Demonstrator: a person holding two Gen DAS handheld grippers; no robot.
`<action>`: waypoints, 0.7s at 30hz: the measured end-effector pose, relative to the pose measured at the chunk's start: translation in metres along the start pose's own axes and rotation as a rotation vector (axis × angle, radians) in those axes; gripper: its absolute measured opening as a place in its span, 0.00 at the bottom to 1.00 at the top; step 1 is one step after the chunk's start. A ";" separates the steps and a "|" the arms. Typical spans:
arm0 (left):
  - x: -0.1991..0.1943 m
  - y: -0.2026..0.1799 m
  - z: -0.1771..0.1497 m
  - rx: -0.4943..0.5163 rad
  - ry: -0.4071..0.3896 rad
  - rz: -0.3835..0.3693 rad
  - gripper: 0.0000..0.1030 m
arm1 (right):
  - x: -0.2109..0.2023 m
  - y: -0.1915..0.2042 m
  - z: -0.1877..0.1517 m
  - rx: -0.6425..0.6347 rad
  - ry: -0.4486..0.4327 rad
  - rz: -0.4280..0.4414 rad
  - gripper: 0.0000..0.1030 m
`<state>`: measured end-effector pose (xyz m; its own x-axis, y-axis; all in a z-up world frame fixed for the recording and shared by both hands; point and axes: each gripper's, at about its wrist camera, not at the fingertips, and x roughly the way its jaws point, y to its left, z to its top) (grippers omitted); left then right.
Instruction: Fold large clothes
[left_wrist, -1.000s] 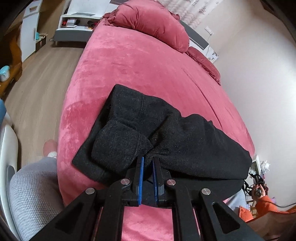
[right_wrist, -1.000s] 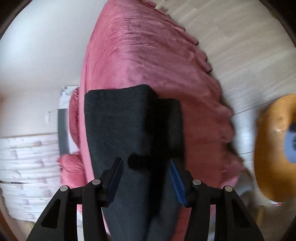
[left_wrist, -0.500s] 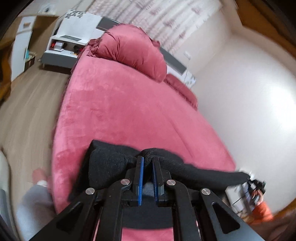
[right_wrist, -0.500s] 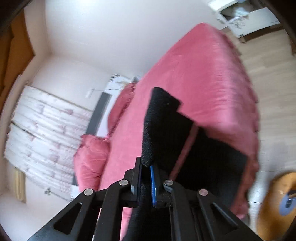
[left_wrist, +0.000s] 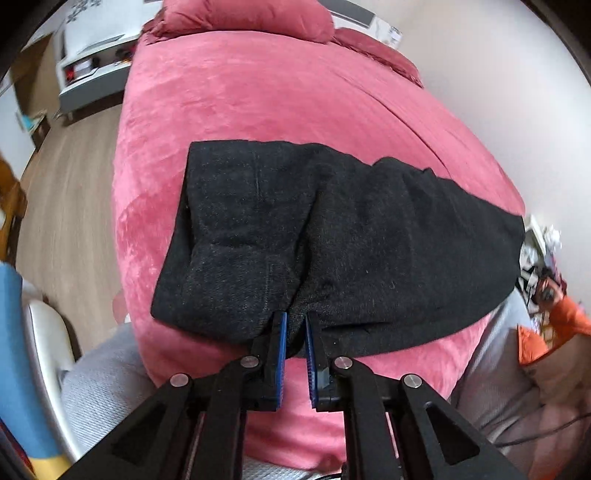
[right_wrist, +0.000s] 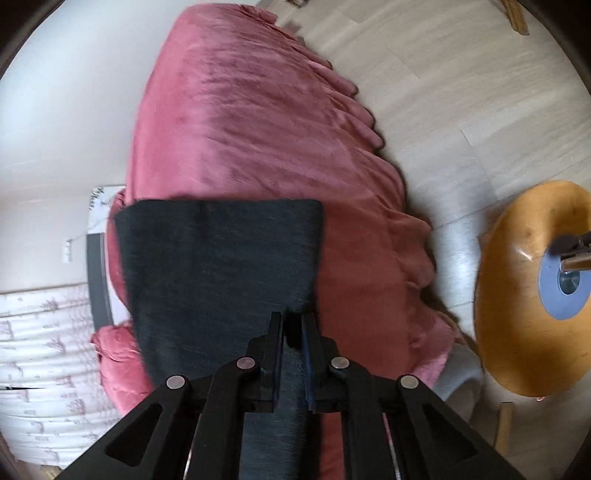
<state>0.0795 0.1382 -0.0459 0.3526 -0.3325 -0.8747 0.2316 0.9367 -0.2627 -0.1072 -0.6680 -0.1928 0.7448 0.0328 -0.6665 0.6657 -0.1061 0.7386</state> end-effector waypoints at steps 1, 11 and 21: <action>0.002 0.001 0.000 0.016 0.027 0.004 0.14 | -0.006 0.005 0.002 -0.015 -0.013 -0.005 0.11; -0.071 0.063 -0.002 -0.210 -0.154 -0.077 0.33 | -0.044 0.047 -0.047 -0.334 -0.200 -0.250 0.37; -0.015 0.065 0.048 -0.438 -0.271 -0.041 0.68 | 0.042 0.182 -0.337 -1.260 0.521 -0.008 0.39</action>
<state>0.1333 0.1991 -0.0303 0.5866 -0.3320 -0.7387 -0.1306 0.8614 -0.4909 0.0612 -0.3509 -0.0524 0.4849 0.4267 -0.7634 0.0518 0.8574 0.5121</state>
